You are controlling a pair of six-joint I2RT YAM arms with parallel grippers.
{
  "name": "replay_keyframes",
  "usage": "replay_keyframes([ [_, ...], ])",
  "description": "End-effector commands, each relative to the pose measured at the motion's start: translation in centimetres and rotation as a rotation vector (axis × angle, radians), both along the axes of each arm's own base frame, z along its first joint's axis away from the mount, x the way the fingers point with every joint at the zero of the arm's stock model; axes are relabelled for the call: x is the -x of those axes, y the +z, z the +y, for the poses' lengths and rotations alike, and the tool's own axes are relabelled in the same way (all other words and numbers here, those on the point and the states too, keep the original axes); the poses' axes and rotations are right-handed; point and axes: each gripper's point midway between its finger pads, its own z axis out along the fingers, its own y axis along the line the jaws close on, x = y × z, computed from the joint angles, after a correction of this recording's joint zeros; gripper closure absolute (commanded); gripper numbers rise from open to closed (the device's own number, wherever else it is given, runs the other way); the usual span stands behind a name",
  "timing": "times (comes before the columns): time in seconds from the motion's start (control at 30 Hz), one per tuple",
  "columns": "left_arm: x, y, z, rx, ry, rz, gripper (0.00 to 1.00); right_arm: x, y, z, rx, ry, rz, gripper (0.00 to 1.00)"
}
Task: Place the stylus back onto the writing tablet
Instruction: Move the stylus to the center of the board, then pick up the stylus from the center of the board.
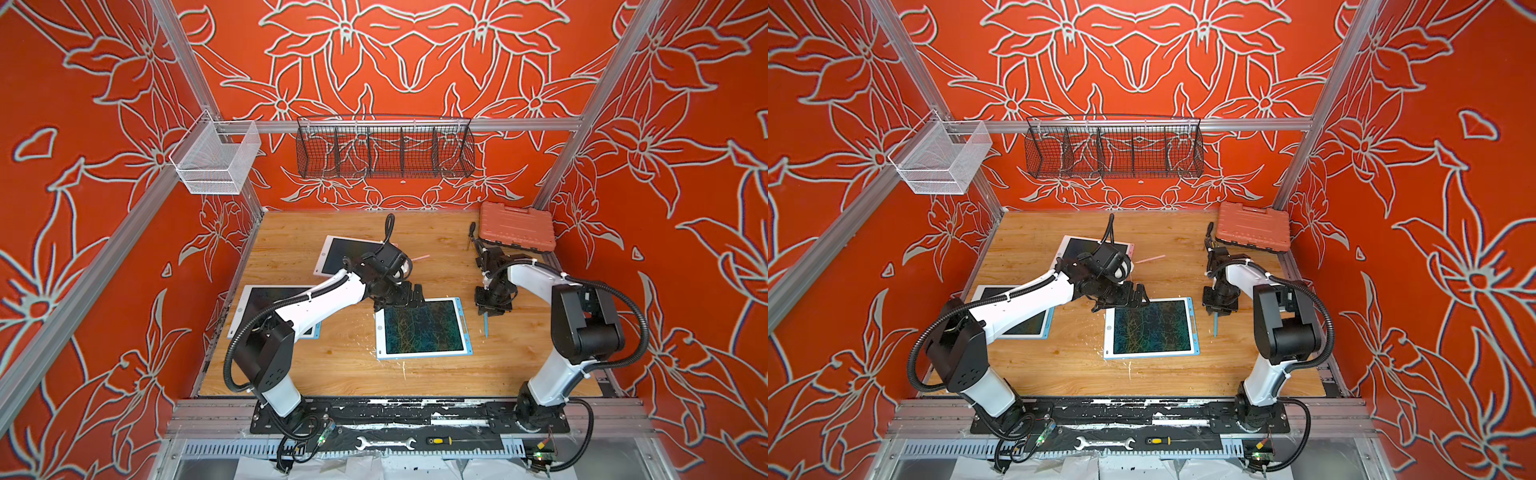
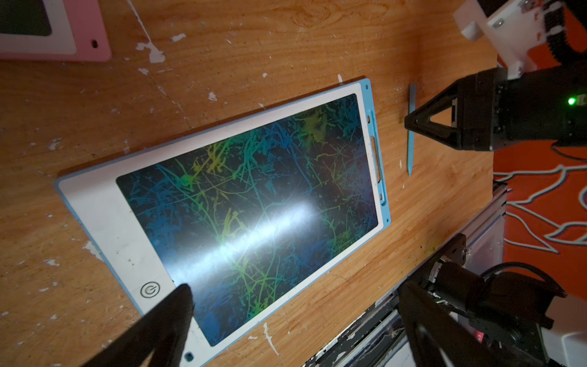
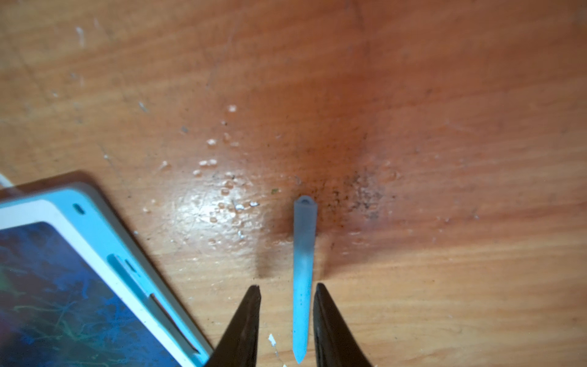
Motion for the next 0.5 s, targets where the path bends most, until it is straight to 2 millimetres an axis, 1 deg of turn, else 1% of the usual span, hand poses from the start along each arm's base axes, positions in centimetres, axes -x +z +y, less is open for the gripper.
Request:
replay_keyframes([
  [0.0, 0.9, 1.3, -1.5, 0.023, -0.092, -0.051, 0.00, 1.3, -0.9, -0.3, 0.023, -0.005, 0.055, 0.69],
  [0.13, 2.5, 3.2, -4.1, 0.059, -0.230, -0.137, 0.02, 1.6, -1.3, -0.4, 0.021, -0.009, 0.061, 0.69],
  [0.3, 4.0, 3.9, -6.8, 0.058, -0.356, -0.170, 0.03, 1.8, -1.7, -0.5, 0.026, -0.012, 0.068, 0.70],
  [0.47, 4.7, 4.5, -8.2, 0.047, -0.452, -0.200, 0.03, 2.3, -2.1, -0.8, 0.031, -0.008, 0.079, 0.72],
])
